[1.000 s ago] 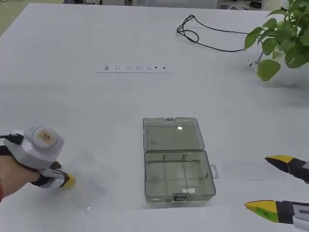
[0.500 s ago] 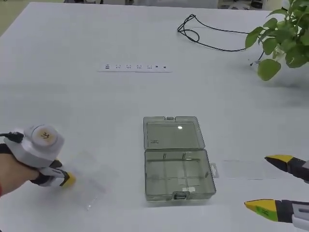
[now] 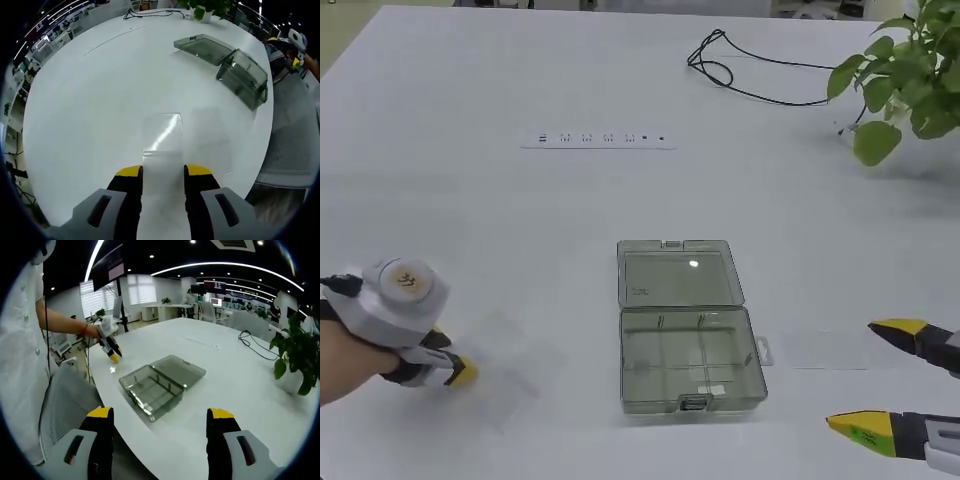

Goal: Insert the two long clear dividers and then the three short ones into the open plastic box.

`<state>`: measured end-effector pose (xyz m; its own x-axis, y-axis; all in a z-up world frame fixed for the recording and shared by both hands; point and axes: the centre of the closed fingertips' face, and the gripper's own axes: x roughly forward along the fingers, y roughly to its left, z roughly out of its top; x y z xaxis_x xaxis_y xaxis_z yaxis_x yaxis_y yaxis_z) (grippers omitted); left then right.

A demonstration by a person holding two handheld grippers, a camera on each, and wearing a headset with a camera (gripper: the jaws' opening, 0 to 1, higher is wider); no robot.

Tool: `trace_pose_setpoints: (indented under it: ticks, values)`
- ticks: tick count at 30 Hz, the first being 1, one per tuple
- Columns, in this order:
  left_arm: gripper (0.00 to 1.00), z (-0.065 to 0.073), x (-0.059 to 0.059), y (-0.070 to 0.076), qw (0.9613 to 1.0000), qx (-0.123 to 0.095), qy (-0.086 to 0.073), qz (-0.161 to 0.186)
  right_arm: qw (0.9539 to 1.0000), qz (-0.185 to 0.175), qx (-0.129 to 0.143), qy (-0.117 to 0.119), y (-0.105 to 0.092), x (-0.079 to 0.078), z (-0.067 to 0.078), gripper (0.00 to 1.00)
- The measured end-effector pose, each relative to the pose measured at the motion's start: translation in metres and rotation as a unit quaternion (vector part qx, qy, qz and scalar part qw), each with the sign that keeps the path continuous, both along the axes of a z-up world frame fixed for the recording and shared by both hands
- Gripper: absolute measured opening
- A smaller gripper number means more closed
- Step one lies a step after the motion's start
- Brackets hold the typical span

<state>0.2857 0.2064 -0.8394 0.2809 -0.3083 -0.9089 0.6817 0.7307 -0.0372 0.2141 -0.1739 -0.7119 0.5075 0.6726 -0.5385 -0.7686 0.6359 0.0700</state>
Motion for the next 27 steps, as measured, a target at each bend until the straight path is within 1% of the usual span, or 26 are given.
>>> trace_pose_setpoints:
  ticks: [2, 4, 6, 8, 11, 14, 19, 20, 21, 22, 23, 24, 25, 26, 27]
  values:
    - [0.31, 0.003, 0.0, -0.001, 1.0, -0.005, -0.007, 0.0, 1.0, 0.0, 0.0, -0.001, 0.0, 0.0, 0.001, 0.76]
    - [0.31, 0.006, 0.0, -0.002, 0.9999, -0.011, -0.009, 0.005, 1.0, 0.001, 0.0, -0.002, 0.001, 0.001, 0.002, 0.76]
    - [0.31, 0.01, 0.001, -0.003, 0.9997, -0.016, -0.017, 0.007, 1.0, 0.001, 0.003, -0.002, 0.002, 0.001, 0.004, 0.76]
    - [0.31, 0.014, 0.001, -0.005, 0.9993, -0.026, -0.021, 0.015, 1.0, 0.001, 0.005, -0.003, 0.003, 0.002, 0.006, 0.76]
    - [0.31, 0.023, 0.002, -0.009, 0.9983, -0.041, -0.032, 0.025, 0.9999, -0.001, 0.014, -0.009, 0.006, 0.005, 0.013, 0.76]
    - [0.31, 0.031, 0.001, -0.014, 0.9971, -0.055, -0.04, 0.035, 0.9995, -0.004, 0.026, -0.015, 0.01, 0.01, 0.022, 0.75]
    - [0.31, 0.051, 0.003, -0.03, 0.9924, -0.093, -0.062, 0.05, 0.9989, 0.0, 0.04, -0.023, 0.022, 0.016, 0.035, 0.73]
    - [0.31, 0.057, 0.004, -0.036, 0.9906, -0.105, -0.07, 0.053, 0.9987, 0.003, 0.044, -0.026, 0.026, 0.017, 0.038, 0.73]
    - [0.31, 0.06, 0.004, -0.038, 0.9899, -0.11, -0.072, 0.053, 0.9986, 0.003, 0.045, -0.027, 0.028, 0.018, 0.04, 0.73]
    - [0.31, 0.067, 0.004, -0.044, 0.988, -0.121, -0.078, 0.056, 0.9983, 0.006, 0.049, -0.03, 0.032, 0.019, 0.044, 0.72]
    - [0.31, 0.071, 0.004, -0.047, 0.987, -0.126, -0.082, 0.057, 0.9981, 0.007, 0.052, -0.032, 0.035, 0.02, 0.047, 0.72]
    - [0.31, 0.078, 0.005, -0.053, 0.9851, -0.135, -0.09, 0.057, 0.9978, 0.008, 0.057, -0.034, 0.039, 0.022, 0.051, 0.71]
    - [0.31, 0.083, 0.005, -0.057, 0.9833, -0.144, -0.095, 0.059, 0.9976, 0.008, 0.06, -0.035, 0.041, 0.023, 0.053, 0.7]
    - [0.31, 0.089, 0.006, -0.062, 0.9806, -0.156, -0.1, 0.065, 0.997, 0.008, 0.067, -0.038, 0.045, 0.025, 0.058, 0.69]
    - [0.31, 0.094, 0.006, -0.065, 0.9791, -0.162, -0.104, 0.065, 0.9966, 0.007, 0.072, -0.04, 0.048, 0.026, 0.06, 0.68]
